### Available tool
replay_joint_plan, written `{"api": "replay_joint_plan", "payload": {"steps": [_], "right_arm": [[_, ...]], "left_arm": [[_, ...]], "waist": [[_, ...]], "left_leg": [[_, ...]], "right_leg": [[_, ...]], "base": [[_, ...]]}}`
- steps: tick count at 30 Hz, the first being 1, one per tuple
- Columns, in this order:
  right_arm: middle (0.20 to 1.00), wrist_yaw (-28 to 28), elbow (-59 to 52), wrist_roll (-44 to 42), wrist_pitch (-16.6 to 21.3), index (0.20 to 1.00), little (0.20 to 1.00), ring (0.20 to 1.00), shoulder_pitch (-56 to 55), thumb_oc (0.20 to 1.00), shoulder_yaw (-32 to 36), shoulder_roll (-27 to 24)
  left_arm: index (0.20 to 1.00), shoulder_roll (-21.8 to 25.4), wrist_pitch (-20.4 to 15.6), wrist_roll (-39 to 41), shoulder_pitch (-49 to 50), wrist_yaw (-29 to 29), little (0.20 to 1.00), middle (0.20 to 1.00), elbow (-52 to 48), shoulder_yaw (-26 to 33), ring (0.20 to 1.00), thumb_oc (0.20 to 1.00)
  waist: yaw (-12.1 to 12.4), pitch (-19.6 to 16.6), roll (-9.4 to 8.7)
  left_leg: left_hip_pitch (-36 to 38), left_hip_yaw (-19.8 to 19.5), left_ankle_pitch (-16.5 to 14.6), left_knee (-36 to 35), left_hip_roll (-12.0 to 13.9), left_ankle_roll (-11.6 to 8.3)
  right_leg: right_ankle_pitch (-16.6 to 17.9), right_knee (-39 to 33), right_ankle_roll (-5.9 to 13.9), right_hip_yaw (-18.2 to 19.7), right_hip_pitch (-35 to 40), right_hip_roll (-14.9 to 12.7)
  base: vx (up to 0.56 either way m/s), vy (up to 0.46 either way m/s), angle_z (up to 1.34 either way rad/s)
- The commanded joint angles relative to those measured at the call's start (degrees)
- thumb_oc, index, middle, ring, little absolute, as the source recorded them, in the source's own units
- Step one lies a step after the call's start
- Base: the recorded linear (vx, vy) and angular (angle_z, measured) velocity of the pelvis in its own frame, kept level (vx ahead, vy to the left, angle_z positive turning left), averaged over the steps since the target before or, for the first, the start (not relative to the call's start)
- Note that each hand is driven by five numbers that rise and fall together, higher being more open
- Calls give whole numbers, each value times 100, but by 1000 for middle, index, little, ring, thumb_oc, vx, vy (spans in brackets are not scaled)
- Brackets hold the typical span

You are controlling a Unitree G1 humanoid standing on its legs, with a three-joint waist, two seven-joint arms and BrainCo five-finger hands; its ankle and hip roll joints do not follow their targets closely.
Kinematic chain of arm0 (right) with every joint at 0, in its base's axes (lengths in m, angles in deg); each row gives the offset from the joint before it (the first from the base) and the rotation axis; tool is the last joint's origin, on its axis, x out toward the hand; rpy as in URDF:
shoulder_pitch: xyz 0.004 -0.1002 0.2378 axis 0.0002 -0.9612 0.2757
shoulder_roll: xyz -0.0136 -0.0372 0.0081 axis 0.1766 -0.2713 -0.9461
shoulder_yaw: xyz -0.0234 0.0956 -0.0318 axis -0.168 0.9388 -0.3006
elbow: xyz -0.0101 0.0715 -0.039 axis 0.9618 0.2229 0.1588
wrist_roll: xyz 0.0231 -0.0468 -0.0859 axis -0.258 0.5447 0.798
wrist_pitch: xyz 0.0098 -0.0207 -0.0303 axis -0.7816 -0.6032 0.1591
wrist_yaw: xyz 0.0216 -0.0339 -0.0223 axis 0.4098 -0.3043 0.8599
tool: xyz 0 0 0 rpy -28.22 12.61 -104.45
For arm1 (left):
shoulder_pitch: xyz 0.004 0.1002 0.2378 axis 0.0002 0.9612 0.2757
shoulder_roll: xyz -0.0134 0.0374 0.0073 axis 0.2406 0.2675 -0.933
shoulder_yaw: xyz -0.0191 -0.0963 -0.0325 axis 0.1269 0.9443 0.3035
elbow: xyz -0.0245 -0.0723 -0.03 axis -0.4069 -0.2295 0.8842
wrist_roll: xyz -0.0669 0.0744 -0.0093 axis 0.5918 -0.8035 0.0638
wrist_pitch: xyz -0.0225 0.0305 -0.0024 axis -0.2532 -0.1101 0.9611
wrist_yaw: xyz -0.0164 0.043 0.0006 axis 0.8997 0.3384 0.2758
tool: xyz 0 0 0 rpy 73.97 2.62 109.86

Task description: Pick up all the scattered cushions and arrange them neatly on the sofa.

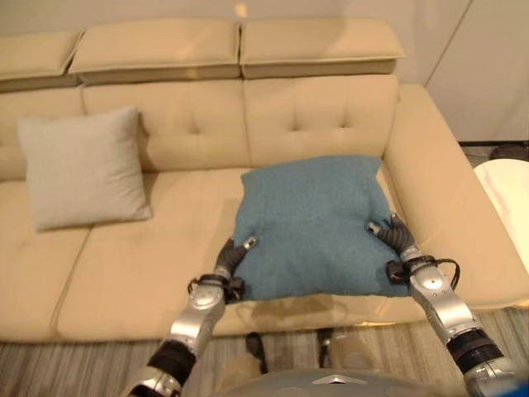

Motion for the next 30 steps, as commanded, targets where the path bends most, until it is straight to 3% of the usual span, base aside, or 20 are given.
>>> {"api": "replay_joint_plan", "payload": {"steps": [1, 2, 4, 6, 10, 16, 24, 30], "right_arm": [[200, 47, -536, -62, 551, 200, 200, 200, 245, 200, 45, -13], [200, 20, -517, -14, 535, 200, 200, 200, 265, 200, 40, -16], [200, 17, -502, -8, 530, 200, 200, 200, 285, 200, 47, -22], [200, 41, -508, 45, 512, 200, 200, 200, 182, 200, 175, -42], [200, 19, -506, 132, 478, 200, 200, 200, 244, 200, 172, -2], [200, -66, -547, 153, 519, 200, 200, 200, 536, 200, 186, 0], [200, -552, -16, 40, 666, 200, 200, 200, 2037, 200, -205, -38], [200, -922, 831, -196, 828, 200, 200, 200, 3528, 200, -584, -179]], "left_arm": [[200, 40, -553, -175, -452, -35, 200, 200, -493, 298, 200, 200], [200, 69, -573, -252, -538, 50, 200, 200, -474, 330, 200, 200], [200, 78, -605, -268, -581, 75, 200, 200, -504, 335, 200, 200], [200, 93, -610, -289, -544, 15, 200, 200, -548, 396, 200, 200], [200, 164, -633, -325, -507, 11, 200, 200, -644, 474, 200, 200], [200, 324, -714, -404, -738, 126, 200, 200, -639, 585, 200, 200], [200, 390, -1086, -405, -2308, 845, 200, 200, -162, 313, 200, 200], [200, 697, -1320, -429, -3663, 1307, 200, 200, 267, 53, 200, 200]], "waist": [[-82, -269, -373], [-14, -294, -381], [-1, -290, -361], [-34, -396, -222], [-32, -442, -157], [49, -330, -140], [117, 151, -3], [272, 399, 168]], "left_leg": [[83, 185, -1032, 530, 89, 104], [-64, -49, -766, 139, 165, 83], [-52, -88, -608, -136, 199, 63], [236, 64, -435, -814, 202, 58], [536, 220, -441, -1099, 20, 141], [561, 431, -521, -1150, -111, 261], [-200, 538, -427, -1058, -159, 305], [-803, 432, -133, -1137, -76, 245]], "right_leg": [[70, -629, 413, 263, 479, 162], [45, -664, 443, 358, 500, 167], [0, -681, 442, 385, 526, 178], [-57, -731, 486, 397, 622, 199], [-21, -725, 539, 563, 644, 106], [6, -570, 627, 736, 455, -27], [211, -299, 691, 905, -619, -100], [315, -163, 712, 866, -1294, -124]], "base": [[143, 37, 2], [98, 25, 0], [127, 55, -16], [240, 162, -33], [168, 139, -49], [29, 59, -26], [-131, -5, -10], [-52, -65, -6]]}}
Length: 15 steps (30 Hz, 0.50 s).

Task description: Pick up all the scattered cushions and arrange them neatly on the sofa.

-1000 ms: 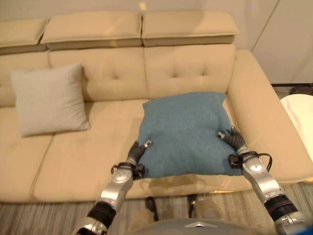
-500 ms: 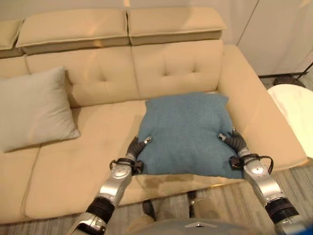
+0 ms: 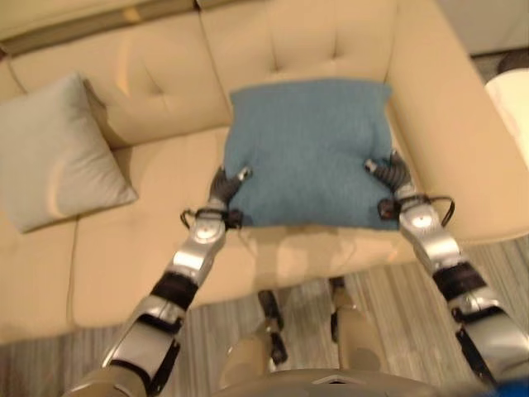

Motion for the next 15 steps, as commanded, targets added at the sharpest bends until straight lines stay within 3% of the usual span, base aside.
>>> {"api": "replay_joint_plan", "payload": {"steps": [1, 9, 15], "right_arm": [[200, -180, -50, -109, 748, 200, 200, 200, 962, 200, -358, 21], [200, -327, 955, -229, 816, 200, 200, 200, 2668, 200, -1063, -113], [200, -407, 1533, -131, 746, 200, 200, 200, 3648, 200, -1567, -48]], "left_arm": [[200, 412, -1013, -46, -1234, 292, 200, 200, -1, -32, 200, 200], [200, 890, -1156, 96, -2524, 514, 200, 200, 739, -241, 200, 200], [200, 1050, -1130, 181, -3152, 516, 200, 200, 1283, -451, 200, 200]], "waist": [[136, -60, -229], [339, 57, -69], [450, 219, -67]], "left_leg": [[-114, -351, -214, 235, 129, -385], [-554, -637, 63, 22, 222, -553], [-764, -776, 148, 30, 284, -621]], "right_leg": [[-1053, 927, 346, -148, 178, -120], [-1035, 991, 349, -223, -313, -29], [-1073, 1081, 307, -291, -519, 52]], "base": [[-25, -103, -3], [-5, -93, 11], [-3, -74, 11]]}}
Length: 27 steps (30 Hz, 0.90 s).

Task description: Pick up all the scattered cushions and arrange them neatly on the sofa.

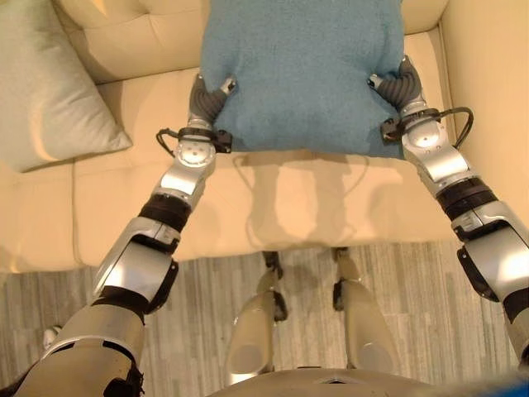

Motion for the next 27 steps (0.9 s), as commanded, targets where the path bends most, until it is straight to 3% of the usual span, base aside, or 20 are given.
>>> {"api": "replay_joint_plan", "payload": {"steps": [1, 10, 14, 20, 23, 27], "right_arm": [[200, -42, -29, 139, 637, 200, 200, 200, 752, 200, -259, 353], [200, -361, 241, 295, 682, 200, 200, 200, 1498, 200, -434, 268], [200, -874, -628, 748, 827, 200, 200, 200, 1518, 200, -102, 46], [200, -1182, -1801, 1471, 947, 200, 200, 200, 1123, 200, 375, -104], [200, -1226, -2057, 1734, 976, 200, 200, 200, 982, 200, 510, -77], [200, -1395, -1456, 1724, 956, 200, 200, 200, 1501, 200, 257, 27]], "left_arm": [[200, 381, -811, 118, -816, 127, 200, 200, -69, -163, 200, 200], [200, 377, -905, -87, -1889, 322, 200, 200, 292, -525, 200, 200], [200, 241, -1227, -435, -1774, 927, 200, 200, -713, -150, 200, 200], [200, -15, -1433, -682, -1218, 1251, 200, 200, -1806, 417, 200, 200], [200, -64, -1425, -835, -1088, 1341, 200, 200, -1989, 553, 200, 200], [200, 118, -1293, -1008, -1745, 1555, 200, 200, -1326, 271, 200, 200]], "waist": [[17, -262, -316], [3, -140, -409], [-60, -170, -461], [-85, -216, -450], [-99, -230, -433], [-84, -216, -469]], "left_leg": [[-31, -270, -133, 28, -74, -323], [-453, -412, -24, 19, -3, -435], [-630, -432, -53, 19, -6, -459], [-744, -366, -66, 19, -19, -463], [-760, -328, -97, 19, -27, -448], [-850, -318, -127, 32, -45, -434]], "right_leg": [[-1168, 1228, 565, 169, -74, -263], [-1136, 1233, 580, 70, -461, -192], [-1140, 1250, 600, 54, -665, -183], [-1134, 1308, 598, 113, -870, -189], [-1157, 1372, 603, 147, -957, -197], [-1159, 1407, 632, 181, -1090, -199]], "base": [[-9, -47, 16], [-17, -60, 13], [10, -25, 0], [10, 6, -3], [-1, 19, -7], [0, 0, -2]]}}
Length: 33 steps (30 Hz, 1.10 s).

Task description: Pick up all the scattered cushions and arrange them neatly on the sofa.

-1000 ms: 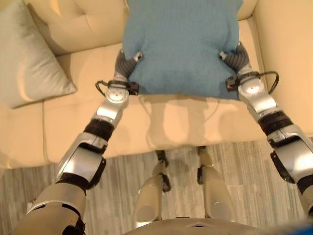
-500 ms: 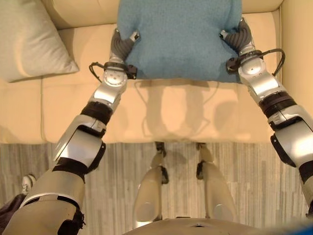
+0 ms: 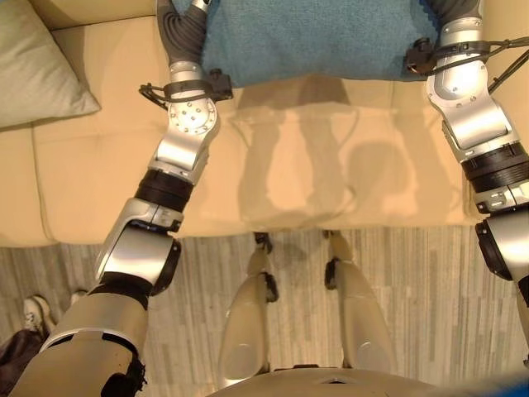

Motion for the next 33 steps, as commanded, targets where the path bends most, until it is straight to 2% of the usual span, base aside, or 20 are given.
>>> {"api": "replay_joint_plan", "payload": {"steps": [1, 3, 8, 15, 18, 22, 24, 29, 30, 31, 32, 33], "right_arm": [[200, -133, -145, 315, 744, 200, 200, 200, 802, 200, -489, 431], [200, -266, 432, 257, 736, 200, 200, 200, 1208, 200, -727, 511], [200, -521, 1285, 205, 727, 200, 200, 200, 1938, 200, -1111, 563], [200, -607, 1997, 167, 554, 200, 200, 200, 2622, 200, -1581, 516], [200, -500, 2315, 83, 376, 200, 200, 200, 2704, 200, -1779, 506], [200, -433, 2436, 54, 261, 200, 200, 200, 2628, 200, -1793, 510], [200, -487, 2418, 121, 162, 200, 200, 200, 2508, 200, -1753, 466], [200, -568, 2163, 300, 23, 200, 200, 200, 2284, 200, -1634, 398], [200, -599, 2073, 316, 1, 200, 200, 200, 2239, 200, -1569, 374], [473, -599, 2070, 317, -1, 473, 473, 473, 2235, 473, -1567, 373], [1000, -608, 2034, 281, 1, 1000, 1000, 1000, 2193, 1000, -1525, 349], [1000, -616, 2001, 270, -1, 1000, 1000, 1000, 2163, 1000, -1501, 332]], "left_arm": [[200, 236, -727, -446, -1057, 169, 200, 200, -177, -249, 200, 200], [200, 509, -589, -690, -1581, 371, 200, 200, 407, -544, 200, 200], [200, 803, -412, -802, -2386, 576, 200, 200, 1275, -1003, 200, 200], [200, 930, -294, -595, -3138, 356, 200, 200, 2171, -1506, 200, 200], [200, 751, -334, -435, -3064, 208, 200, 200, 2143, -1511, 200, 200], [200, 592, -317, -287, -2863, 99, 200, 200, 2143, -1456, 200, 200], [200, 269, -329, -194, -2527, 80, 200, 200, 1983, -1288, 200, 200], [200, -122, -281, -210, -1954, 79, 200, 200, 1651, -1082, 200, 200], [335, -207, -265, -168, -1825, 23, 335, 335, 1675, -1057, 335, 335], [780, -208, -264, -168, -1823, 23, 780, 780, 1673, -1058, 780, 780], [1000, -223, -230, -148, -1775, 12, 1000, 1000, 1659, -1046, 1000, 1000], [1000, -229, -219, -147, -1761, 6, 1000, 1000, 1633, -1035, 1000, 1000]], "waist": [[82, -352, -226], [103, -359, -254], [192, -381, -287], [240, -349, -245], [248, -215, -211], [256, -216, -223], [246, -171, -246], [230, -135, -309], [212, -107, -354], [216, -109, -356], [214, -71, -377], [215, -54, -384]], "left_leg": [[39, -83, -246, 13, -45, -438], [-97, -148, -222, 14, -46, -437], [-546, -335, -146, 44, 13, -417], [-1131, -525, 1, 91, 69, -409], [-1438, -606, 29, 227, 78, -389], [-1596, -652, 23, 256, 69, -384], [-1681, -697, 53, 213, 72, -397], [-1689, -675, 67, 151, 67, -405], [-1681, -650, 89, 102, 80, -424], [-1680, -648, 89, 101, 82, -425], [-1690, -646, 94, 100, 100, -433], [-1699, -640, 100, 103, 107, -437]], "right_leg": [[-1139, 980, 639, 281, -93, -156], [-1067, 930, 661, 287, -197, -128], [-1031, 985, 672, 302, -654, -68], [-1114, 1341, 661, 288, -1339, -39], [-1170, 1626, 632, 282, -1685, -55], [-1181, 1669, 628, 275, -1873, -59], [-1190, 1666, 621, 251, -1959, -70], [-1187, 1655, 607, 257, -2031, -31], [-1154, 1595, 605, 265, -2033, -8], [-1151, 1591, 605, 267, -2032, -6], [-1132, 1589, 599, 271, -2052, -1], [-1127, 1589, 598, 260, -2061, 6]], "base": [[-16, -31, 1], [-26, -47, 0], [-16, -76, -1], [-10, -58, -1], [-31, -36, 10], [-13, -42, 16], [-28, -52, 10], [-29, -33, 6], [-38, -43, 1], [-51, -58, -1], [-29, -36, 0], [-36, -44, 0]]}}
